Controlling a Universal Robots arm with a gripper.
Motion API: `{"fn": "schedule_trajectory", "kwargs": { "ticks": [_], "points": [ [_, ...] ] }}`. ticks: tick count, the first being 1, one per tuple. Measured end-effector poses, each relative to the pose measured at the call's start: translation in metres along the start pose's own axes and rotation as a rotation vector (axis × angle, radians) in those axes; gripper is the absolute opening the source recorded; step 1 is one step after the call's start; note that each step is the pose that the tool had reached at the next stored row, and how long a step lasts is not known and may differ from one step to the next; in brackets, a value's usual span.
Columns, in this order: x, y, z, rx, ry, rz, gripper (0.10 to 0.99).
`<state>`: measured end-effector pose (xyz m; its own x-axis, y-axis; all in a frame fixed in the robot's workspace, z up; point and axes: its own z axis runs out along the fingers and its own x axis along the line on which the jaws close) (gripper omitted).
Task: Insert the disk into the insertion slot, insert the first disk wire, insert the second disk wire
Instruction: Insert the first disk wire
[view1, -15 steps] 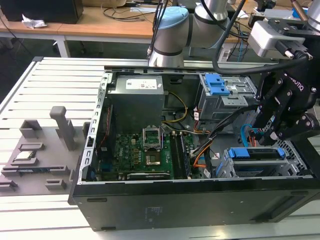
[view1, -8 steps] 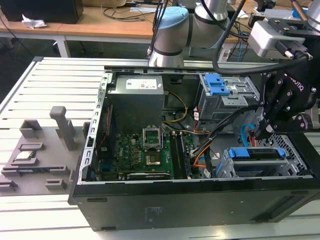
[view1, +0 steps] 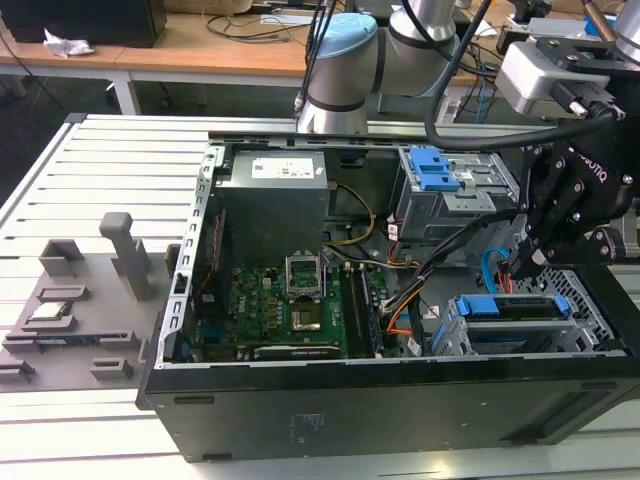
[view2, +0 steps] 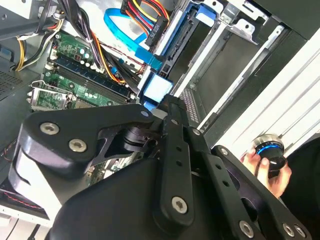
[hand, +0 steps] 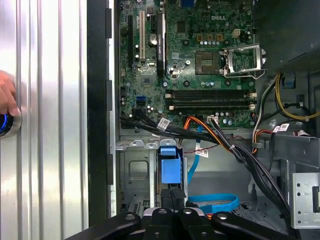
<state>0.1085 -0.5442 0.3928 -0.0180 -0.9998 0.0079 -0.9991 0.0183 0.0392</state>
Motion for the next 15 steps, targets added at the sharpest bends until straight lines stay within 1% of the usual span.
{"fn": "schedule_trajectory", "kwargs": {
  "ticks": [1,2,3,5,7,8,10,11,12,15],
  "points": [
    [0.0000,-0.0004,0.0001,0.000,-0.0001,0.000,0.106],
    [0.0000,-0.0027,0.0002,0.000,-0.0004,0.000,0.106],
    [-0.0008,-0.0109,-0.0002,0.000,0.0001,0.000,0.106],
    [-0.0020,-0.0170,-0.0003,0.000,0.0003,0.000,0.106],
    [-0.0042,-0.0247,-0.0004,0.000,0.0012,0.000,0.106],
    [-0.0061,-0.0290,0.0001,0.000,0.0025,0.000,0.106],
    [-0.0092,-0.0341,0.0019,0.000,0.0060,0.000,0.106],
    [-0.0118,-0.0372,0.0038,0.000,0.0082,0.000,0.106],
    [-0.0163,-0.0400,0.0059,0.000,0.0113,0.000,0.106],
    [-0.0230,-0.0438,0.0102,0.000,0.0143,0.001,0.106]
  ]
}}
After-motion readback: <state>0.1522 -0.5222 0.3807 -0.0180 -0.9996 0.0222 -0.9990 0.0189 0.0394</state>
